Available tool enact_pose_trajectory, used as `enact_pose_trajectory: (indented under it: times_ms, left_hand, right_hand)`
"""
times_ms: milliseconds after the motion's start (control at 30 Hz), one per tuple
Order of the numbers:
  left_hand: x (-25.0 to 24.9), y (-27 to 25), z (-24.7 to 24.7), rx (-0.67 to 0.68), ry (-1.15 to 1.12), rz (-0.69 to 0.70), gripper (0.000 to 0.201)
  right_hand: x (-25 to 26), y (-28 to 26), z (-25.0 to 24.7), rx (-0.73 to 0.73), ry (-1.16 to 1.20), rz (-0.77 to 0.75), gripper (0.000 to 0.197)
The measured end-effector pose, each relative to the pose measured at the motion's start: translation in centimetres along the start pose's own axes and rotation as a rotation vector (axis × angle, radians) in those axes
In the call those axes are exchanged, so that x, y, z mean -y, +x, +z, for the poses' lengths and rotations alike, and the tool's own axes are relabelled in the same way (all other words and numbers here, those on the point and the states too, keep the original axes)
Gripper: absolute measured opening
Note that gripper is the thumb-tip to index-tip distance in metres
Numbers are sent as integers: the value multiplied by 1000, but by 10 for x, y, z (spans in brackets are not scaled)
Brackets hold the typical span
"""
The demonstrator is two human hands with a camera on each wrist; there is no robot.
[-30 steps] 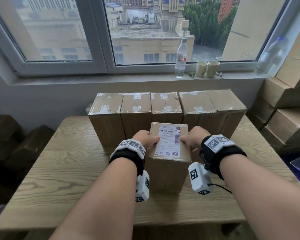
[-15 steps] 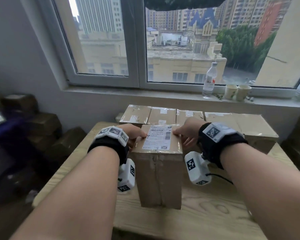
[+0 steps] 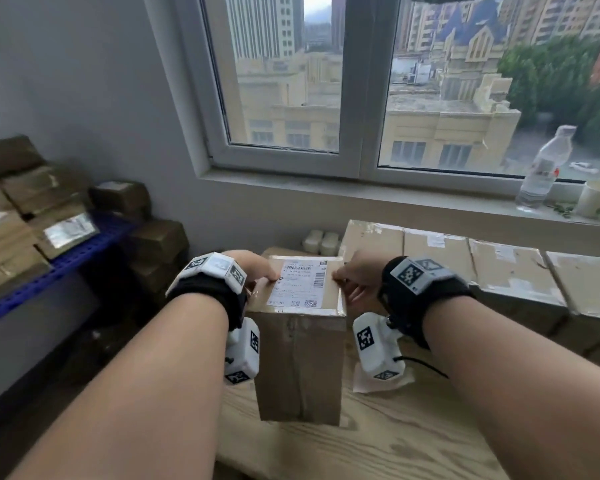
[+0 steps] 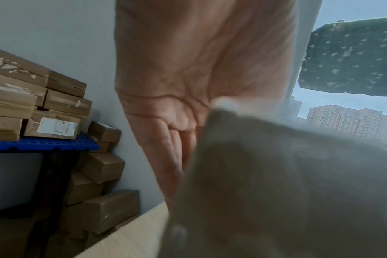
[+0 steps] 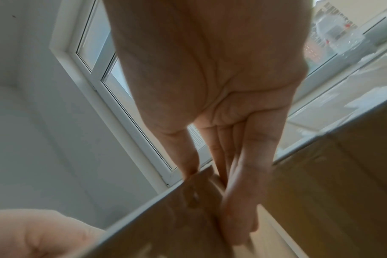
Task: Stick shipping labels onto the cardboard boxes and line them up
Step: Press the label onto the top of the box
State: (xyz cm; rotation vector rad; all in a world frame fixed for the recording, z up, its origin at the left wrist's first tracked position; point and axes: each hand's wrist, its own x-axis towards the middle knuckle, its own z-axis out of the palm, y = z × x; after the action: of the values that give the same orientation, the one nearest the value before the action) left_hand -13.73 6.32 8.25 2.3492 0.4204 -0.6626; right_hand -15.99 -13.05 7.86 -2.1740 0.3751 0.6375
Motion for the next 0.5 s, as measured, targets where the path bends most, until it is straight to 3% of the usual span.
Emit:
enact_pose_trajectory:
  times_ms: [133, 300, 400, 500]
  left_hand:
    - [3, 36, -39, -48, 19, -4, 25]
    - [-10, 89, -60, -82, 68, 52, 55]
    - [-27, 118, -57, -71, 38, 113, 54]
    - [-43, 144, -49, -70, 40, 173, 46]
  right_hand:
    - [39, 41, 19, 27, 89, 14, 19]
    - [64, 78, 19, -63, 176, 2, 23]
    - [69, 101, 10, -193, 211, -33, 16]
    - [70, 121, 4, -226, 266, -56, 20]
